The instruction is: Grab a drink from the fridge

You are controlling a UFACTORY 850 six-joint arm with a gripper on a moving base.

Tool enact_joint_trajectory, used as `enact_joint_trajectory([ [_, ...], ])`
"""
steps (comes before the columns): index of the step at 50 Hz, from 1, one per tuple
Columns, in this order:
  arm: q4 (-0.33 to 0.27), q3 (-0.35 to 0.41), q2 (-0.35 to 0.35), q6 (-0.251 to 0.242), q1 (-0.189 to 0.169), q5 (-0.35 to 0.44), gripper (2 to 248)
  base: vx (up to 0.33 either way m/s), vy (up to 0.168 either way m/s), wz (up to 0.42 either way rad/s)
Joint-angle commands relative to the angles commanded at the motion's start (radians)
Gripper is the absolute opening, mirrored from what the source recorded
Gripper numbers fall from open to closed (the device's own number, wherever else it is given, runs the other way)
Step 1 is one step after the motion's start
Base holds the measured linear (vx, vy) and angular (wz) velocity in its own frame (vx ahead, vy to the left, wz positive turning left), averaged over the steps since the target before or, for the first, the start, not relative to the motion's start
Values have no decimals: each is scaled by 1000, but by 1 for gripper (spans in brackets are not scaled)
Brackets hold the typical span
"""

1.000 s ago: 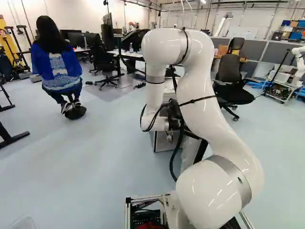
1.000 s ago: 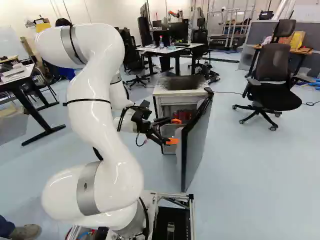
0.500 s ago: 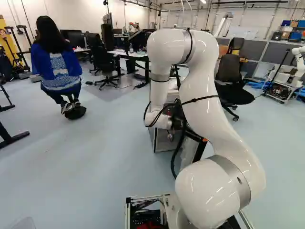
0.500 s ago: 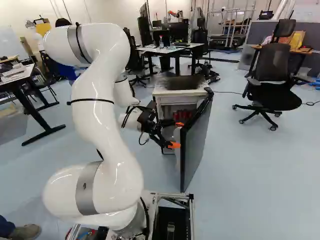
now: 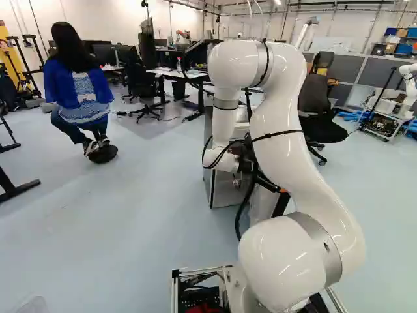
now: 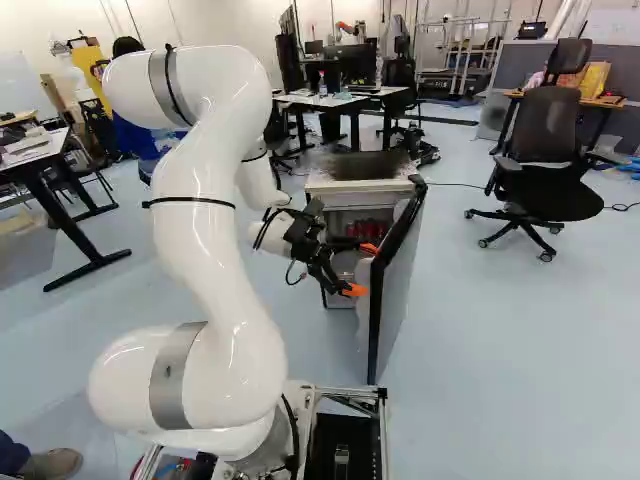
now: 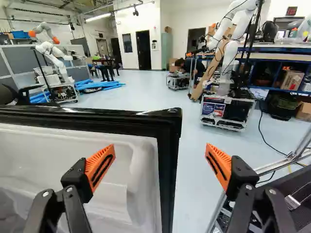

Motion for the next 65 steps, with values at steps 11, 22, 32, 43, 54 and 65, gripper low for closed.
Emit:
enact_joint_trajectory([
  [11,0,-30,-4,0,-50,0,247,0,0,0],
  [22,0,-65,-9,0,-104,0,247,0,0,0],
  [32,0,-99,-15,0,-153,0,247,0,0,0],
  [43,0,-137,-24,0,-204,0,247,0,0,0],
  [54,0,-177,-33,0,-253,0,247,0,0,0],
  [65,0,-218,-44,0,-299,0,247,0,0,0],
])
